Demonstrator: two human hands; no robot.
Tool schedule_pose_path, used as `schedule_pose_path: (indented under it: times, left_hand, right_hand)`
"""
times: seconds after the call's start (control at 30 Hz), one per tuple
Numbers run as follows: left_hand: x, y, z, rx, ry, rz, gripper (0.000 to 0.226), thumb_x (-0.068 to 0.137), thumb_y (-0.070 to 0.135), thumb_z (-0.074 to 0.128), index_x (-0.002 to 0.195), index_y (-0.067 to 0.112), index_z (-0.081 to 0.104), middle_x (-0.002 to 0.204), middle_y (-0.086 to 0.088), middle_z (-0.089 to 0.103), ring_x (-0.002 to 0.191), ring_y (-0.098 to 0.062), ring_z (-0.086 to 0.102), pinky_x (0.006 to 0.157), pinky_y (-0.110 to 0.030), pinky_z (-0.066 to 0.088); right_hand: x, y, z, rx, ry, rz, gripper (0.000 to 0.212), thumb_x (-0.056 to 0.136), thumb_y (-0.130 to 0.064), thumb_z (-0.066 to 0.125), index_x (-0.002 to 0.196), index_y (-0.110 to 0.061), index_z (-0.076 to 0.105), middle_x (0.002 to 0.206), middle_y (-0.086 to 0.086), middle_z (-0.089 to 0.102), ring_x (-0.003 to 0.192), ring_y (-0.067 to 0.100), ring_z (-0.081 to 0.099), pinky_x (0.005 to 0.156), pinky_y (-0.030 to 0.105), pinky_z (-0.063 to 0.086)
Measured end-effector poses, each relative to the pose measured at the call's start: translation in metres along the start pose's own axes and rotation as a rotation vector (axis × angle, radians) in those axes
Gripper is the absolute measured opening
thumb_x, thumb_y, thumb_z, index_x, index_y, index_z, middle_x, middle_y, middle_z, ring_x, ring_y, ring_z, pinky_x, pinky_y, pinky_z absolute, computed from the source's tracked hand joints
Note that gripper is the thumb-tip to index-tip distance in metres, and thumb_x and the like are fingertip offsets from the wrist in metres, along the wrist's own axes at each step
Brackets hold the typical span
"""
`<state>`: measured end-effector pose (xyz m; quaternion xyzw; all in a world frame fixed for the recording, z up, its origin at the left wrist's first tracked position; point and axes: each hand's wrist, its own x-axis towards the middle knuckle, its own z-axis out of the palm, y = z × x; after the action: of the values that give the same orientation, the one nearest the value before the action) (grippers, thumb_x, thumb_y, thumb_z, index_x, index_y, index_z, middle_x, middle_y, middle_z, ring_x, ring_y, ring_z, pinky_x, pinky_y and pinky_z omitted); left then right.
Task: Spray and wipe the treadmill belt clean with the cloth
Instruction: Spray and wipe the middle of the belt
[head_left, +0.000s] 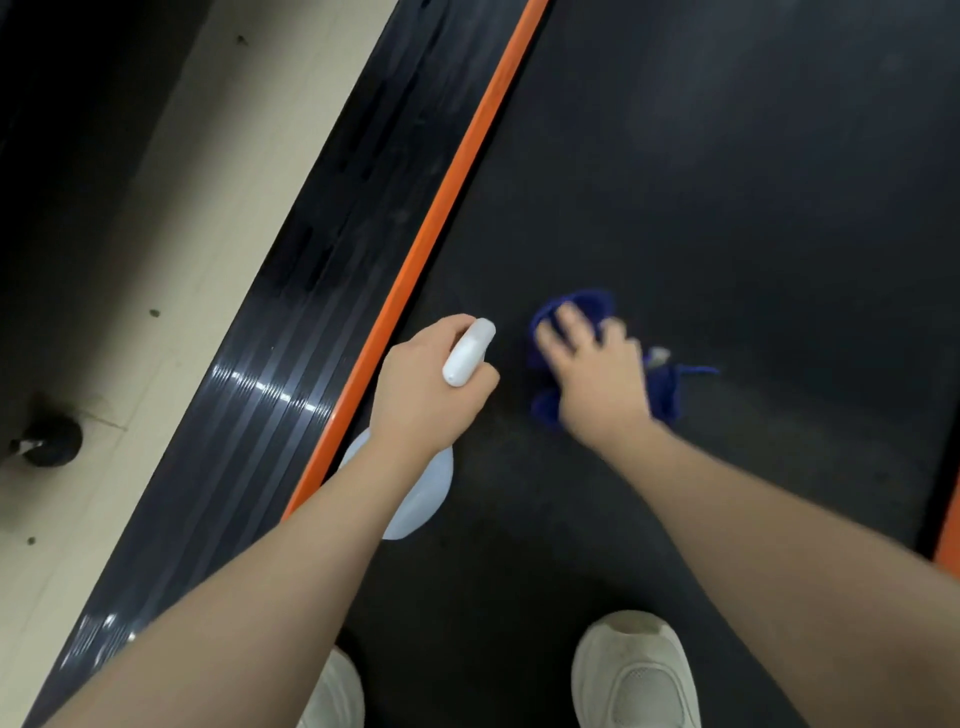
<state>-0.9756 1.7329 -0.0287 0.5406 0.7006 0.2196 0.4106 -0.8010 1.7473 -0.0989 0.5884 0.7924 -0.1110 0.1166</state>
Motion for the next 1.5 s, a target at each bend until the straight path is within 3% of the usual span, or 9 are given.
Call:
schedule_pose_path:
  times: [0.13, 0.2, 0.3, 0.43, 0.57, 0.73, 1.1, 1.27, 1.5]
  left_hand:
    - [0.003, -0.001, -0.001, 0.01, -0.007, -0.023, 0.024, 0.081, 0.015, 0.059, 0.104, 0.022, 0.062, 0.084, 0.01, 0.063, 0.083, -0.015, 0.061, 0.073, -0.039, 0.053]
    - [0.003, -0.003, -0.002, -0.021, 0.045, -0.039, 0.028, 0.083, 0.011, 0.061, 0.11, 0.021, 0.062, 0.089, 0.014, 0.06, 0.089, -0.014, 0.06, 0.075, -0.033, 0.051]
    - [0.003, -0.004, -0.003, -0.046, 0.081, -0.056, 0.032, 0.084, 0.012, 0.062, 0.116, 0.019, 0.061, 0.096, 0.014, 0.058, 0.089, -0.009, 0.057, 0.073, -0.024, 0.049]
    - [-0.003, -0.001, -0.002, -0.045, -0.009, -0.073, 0.033, 0.086, 0.015, 0.06, 0.118, 0.021, 0.059, 0.096, 0.012, 0.059, 0.09, -0.011, 0.059, 0.075, -0.029, 0.05]
    - [-0.019, 0.018, 0.002, -0.097, -0.113, -0.061, 0.023, 0.088, 0.015, 0.059, 0.109, 0.022, 0.061, 0.093, 0.013, 0.06, 0.091, -0.013, 0.059, 0.076, -0.026, 0.047]
    - [-0.029, 0.064, 0.021, -0.19, -0.208, -0.07, 0.029, 0.088, 0.014, 0.058, 0.116, 0.02, 0.058, 0.105, 0.011, 0.058, 0.089, -0.003, 0.053, 0.067, -0.01, 0.039]
    - [-0.036, 0.081, 0.09, -0.157, -0.357, -0.123, 0.012, 0.088, 0.02, 0.058, 0.099, 0.018, 0.054, 0.09, 0.002, 0.058, 0.077, -0.012, 0.055, 0.064, -0.025, 0.046]
    - [-0.04, 0.087, 0.109, -0.203, -0.535, -0.068, 0.014, 0.084, 0.012, 0.06, 0.097, 0.017, 0.057, 0.09, 0.003, 0.06, 0.08, -0.012, 0.055, 0.067, -0.023, 0.043]
    - [-0.017, 0.094, 0.113, -0.216, -0.253, -0.051, 0.015, 0.082, 0.015, 0.06, 0.093, 0.02, 0.051, 0.077, 0.005, 0.055, 0.065, -0.013, 0.051, 0.058, -0.028, 0.042]
  right_hand:
    - [-0.025, 0.007, 0.014, -0.129, -0.036, -0.555, 0.078, 0.058, -0.023, 0.078, 0.132, -0.027, 0.054, 0.141, 0.004, 0.047, 0.101, 0.035, 0.052, 0.069, 0.037, 0.047]
    - [-0.006, 0.018, 0.009, -0.134, 0.048, -0.327, 0.074, 0.056, -0.019, 0.079, 0.126, -0.027, 0.059, 0.137, 0.005, 0.052, 0.094, 0.037, 0.057, 0.066, 0.037, 0.047]
    - [0.021, 0.039, -0.009, -0.056, -0.064, 0.176, 0.067, 0.087, -0.02, 0.055, 0.146, -0.029, 0.025, 0.157, 0.004, 0.013, 0.122, 0.038, 0.034, 0.094, 0.042, 0.034]
    - [0.002, 0.046, -0.042, -0.105, -0.3, -0.033, 0.058, 0.094, -0.037, 0.046, 0.146, -0.037, 0.021, 0.158, -0.003, 0.005, 0.13, 0.035, 0.026, 0.103, 0.039, 0.029]
    - [-0.053, 0.04, -0.058, 0.1, -0.472, -0.151, 0.056, 0.091, -0.014, 0.04, 0.14, -0.039, 0.036, 0.155, -0.008, 0.019, 0.118, 0.027, 0.036, 0.101, 0.031, 0.029]
    - [-0.084, 0.065, -0.08, 0.209, -0.283, 0.208, 0.062, 0.087, -0.009, 0.039, 0.142, -0.039, 0.033, 0.153, -0.01, 0.022, 0.118, 0.027, 0.034, 0.1, 0.031, 0.03]
    - [-0.151, 0.088, -0.042, 0.56, -0.08, 0.644, 0.063, 0.088, -0.003, 0.037, 0.144, -0.031, 0.032, 0.153, -0.006, 0.022, 0.122, 0.029, 0.031, 0.102, 0.033, 0.026]
    - [-0.15, 0.105, -0.026, 0.473, -0.053, 0.594, 0.063, 0.089, -0.006, 0.041, 0.146, -0.029, 0.026, 0.154, -0.004, 0.019, 0.123, 0.029, 0.03, 0.102, 0.034, 0.026]
    - [-0.086, 0.124, -0.01, 0.407, 0.007, 0.491, 0.06, 0.096, -0.017, 0.043, 0.15, -0.022, 0.016, 0.156, 0.0, 0.015, 0.122, 0.032, 0.032, 0.102, 0.039, 0.032]
